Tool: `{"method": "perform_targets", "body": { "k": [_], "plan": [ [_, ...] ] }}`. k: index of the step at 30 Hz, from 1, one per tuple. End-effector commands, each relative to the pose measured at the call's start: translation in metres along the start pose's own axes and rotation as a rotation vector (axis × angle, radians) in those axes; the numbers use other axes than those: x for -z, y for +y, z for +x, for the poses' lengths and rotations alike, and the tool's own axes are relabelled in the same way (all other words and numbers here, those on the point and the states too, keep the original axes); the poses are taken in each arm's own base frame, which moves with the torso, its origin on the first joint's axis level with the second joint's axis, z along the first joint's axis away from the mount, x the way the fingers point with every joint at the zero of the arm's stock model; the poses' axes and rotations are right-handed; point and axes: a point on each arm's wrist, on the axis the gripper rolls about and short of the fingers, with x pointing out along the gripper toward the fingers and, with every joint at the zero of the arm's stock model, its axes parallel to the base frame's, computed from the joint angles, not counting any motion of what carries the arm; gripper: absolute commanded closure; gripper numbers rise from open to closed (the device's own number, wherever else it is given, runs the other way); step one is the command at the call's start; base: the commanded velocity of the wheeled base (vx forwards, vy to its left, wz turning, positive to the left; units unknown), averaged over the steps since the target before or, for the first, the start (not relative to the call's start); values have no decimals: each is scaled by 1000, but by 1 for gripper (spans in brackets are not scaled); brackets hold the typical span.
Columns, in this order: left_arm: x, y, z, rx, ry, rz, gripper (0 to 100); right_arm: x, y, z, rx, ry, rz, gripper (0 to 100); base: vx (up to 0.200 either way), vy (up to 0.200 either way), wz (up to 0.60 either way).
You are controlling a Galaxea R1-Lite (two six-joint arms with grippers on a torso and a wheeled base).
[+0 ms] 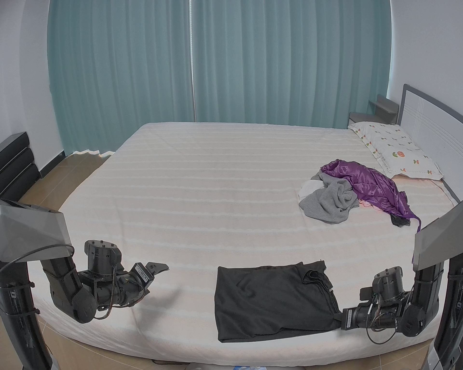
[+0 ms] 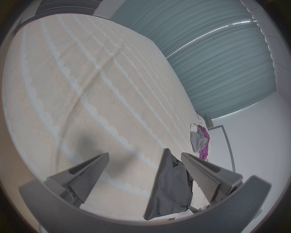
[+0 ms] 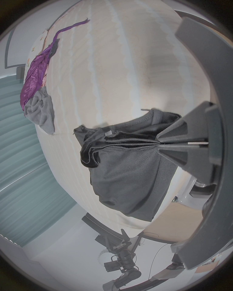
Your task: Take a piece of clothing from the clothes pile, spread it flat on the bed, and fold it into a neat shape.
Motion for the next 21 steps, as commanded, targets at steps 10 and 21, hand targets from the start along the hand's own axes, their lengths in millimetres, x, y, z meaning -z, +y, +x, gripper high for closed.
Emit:
{"method": "perform_targets", "body": {
  "k": [10,21],
  "plan": [
    [0,0,0,0,0,0,0,3,-10,-1,31,18,5,100,0,0,0],
    [0,0,0,-1,1,-1,0,-18,-5,5,-15,-117,-25,0,0,0,0]
  ]
}}
